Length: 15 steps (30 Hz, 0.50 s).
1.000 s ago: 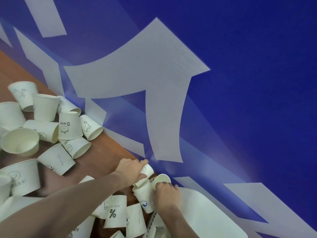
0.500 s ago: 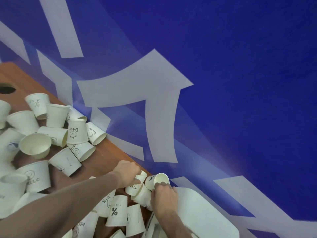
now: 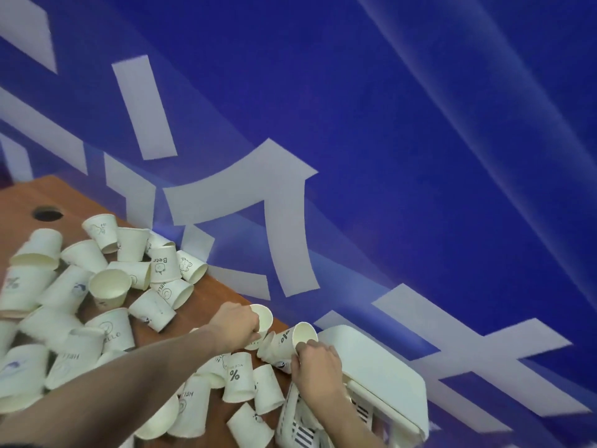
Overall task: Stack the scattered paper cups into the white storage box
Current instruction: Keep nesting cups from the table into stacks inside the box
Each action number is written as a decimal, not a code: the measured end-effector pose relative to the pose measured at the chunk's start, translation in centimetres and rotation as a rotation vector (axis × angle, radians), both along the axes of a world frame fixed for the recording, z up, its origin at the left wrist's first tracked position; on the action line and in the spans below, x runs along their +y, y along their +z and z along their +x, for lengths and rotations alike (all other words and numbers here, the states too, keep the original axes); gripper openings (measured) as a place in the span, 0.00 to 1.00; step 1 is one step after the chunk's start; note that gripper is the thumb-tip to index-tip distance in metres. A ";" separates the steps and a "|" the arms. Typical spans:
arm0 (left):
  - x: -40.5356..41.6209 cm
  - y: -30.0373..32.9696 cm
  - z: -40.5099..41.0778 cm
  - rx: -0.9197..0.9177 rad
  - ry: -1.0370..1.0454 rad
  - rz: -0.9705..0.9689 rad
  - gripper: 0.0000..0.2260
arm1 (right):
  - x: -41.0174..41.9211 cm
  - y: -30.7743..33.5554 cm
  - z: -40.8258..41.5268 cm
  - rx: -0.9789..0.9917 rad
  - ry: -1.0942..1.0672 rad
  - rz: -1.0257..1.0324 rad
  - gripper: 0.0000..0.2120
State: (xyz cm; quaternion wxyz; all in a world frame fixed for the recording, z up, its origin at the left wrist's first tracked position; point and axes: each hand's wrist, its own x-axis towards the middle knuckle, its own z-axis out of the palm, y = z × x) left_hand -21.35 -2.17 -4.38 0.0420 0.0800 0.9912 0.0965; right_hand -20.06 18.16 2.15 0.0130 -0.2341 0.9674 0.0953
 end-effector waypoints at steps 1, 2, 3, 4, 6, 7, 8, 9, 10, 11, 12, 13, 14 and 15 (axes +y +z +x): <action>0.1 0.4 0.7 0.004 -0.013 -0.009 0.16 | 0.1 0.4 0.7 0.005 -0.007 -0.009 0.14; 0.3 0.8 1.4 0.010 -0.026 -0.020 0.16 | 0.2 0.7 1.6 0.006 -0.017 -0.020 0.13; 0.5 1.1 1.9 0.013 -0.036 -0.025 0.16 | 0.3 0.9 2.2 0.007 -0.022 -0.030 0.13; 0.8 1.5 2.5 0.020 -0.047 -0.028 0.16 | 0.5 1.0 2.9 0.007 -0.029 -0.042 0.12; 1.5 2.3 3.8 0.031 -0.077 -0.042 0.16 | 1.1 1.4 4.3 0.002 -0.055 -0.031 0.08; 1.9 2.8 4.4 0.035 -0.096 -0.058 0.16 | 1.5 1.4 5.0 -0.004 -0.066 -0.005 0.06; 2.4 3.3 5.1 0.040 -0.114 -0.076 0.16 | 1.9 1.4 5.7 0.011 -0.076 0.004 0.07; 2.8 3.6 5.6 0.041 -0.129 -0.089 0.16 | 2.4 1.1 6.1 0.035 -0.069 0.011 0.10; 3.3 4.1 6.1 0.044 -0.148 -0.103 0.16 | 3.1 0.9 6.6 0.055 -0.085 0.003 0.12; 3.8 4.4 6.6 0.045 -0.167 -0.113 0.16 | 3.8 0.6 7.1 0.077 -0.091 -0.005 0.12; 4.4 4.8 7.0 0.051 -0.185 -0.124 0.16 | 4.5 0.5 7.6 0.099 -0.094 -0.011 0.12; 4.9 5.1 7.4 0.059 -0.203 -0.132 0.15 | 5.1 0.4 8.0 0.111 -0.091 -0.016 0.12; 5.4 5.3 7.7 0.070 -0.217 -0.137 0.15 | 5.6 0.3 8.4 0.113 -0.095 -0.023 0.12; 6.0 5.6 7.9 0.079 -0.233 -0.142 0.15 | 6.3 0.4 8.7 0.116 -0.106 -0.035 0.13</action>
